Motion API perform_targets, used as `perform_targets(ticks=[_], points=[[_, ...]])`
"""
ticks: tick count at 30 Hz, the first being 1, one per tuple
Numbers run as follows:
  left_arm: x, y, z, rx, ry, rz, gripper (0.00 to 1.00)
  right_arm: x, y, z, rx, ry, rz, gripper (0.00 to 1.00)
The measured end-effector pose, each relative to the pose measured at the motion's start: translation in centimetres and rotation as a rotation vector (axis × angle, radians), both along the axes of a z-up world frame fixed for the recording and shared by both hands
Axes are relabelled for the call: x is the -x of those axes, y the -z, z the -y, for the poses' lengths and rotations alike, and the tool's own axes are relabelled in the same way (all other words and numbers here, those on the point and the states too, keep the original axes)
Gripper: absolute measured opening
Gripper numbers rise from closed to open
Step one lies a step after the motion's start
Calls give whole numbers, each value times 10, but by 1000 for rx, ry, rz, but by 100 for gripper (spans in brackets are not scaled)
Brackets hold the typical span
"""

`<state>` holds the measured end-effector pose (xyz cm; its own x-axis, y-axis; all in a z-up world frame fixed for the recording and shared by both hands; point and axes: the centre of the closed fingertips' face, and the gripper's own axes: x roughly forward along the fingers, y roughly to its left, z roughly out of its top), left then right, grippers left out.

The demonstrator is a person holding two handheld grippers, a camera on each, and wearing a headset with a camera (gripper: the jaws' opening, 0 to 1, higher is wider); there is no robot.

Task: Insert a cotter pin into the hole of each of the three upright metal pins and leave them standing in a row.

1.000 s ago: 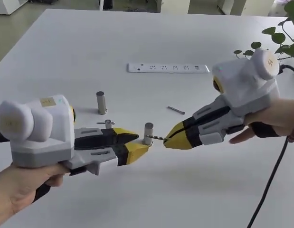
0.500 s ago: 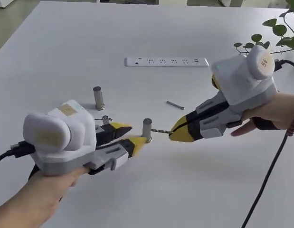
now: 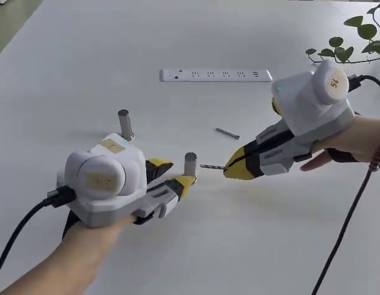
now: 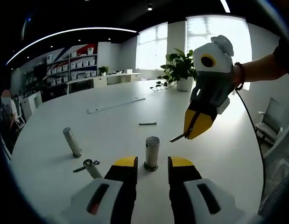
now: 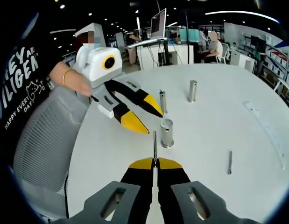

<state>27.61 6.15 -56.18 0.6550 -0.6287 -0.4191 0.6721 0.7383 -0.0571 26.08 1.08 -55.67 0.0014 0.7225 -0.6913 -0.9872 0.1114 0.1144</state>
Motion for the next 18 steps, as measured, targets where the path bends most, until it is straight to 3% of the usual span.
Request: perform_targets(ticks=[18], points=[[-19, 22, 13, -8, -32, -47, 20, -16, 8, 2, 33, -16, 10, 0]])
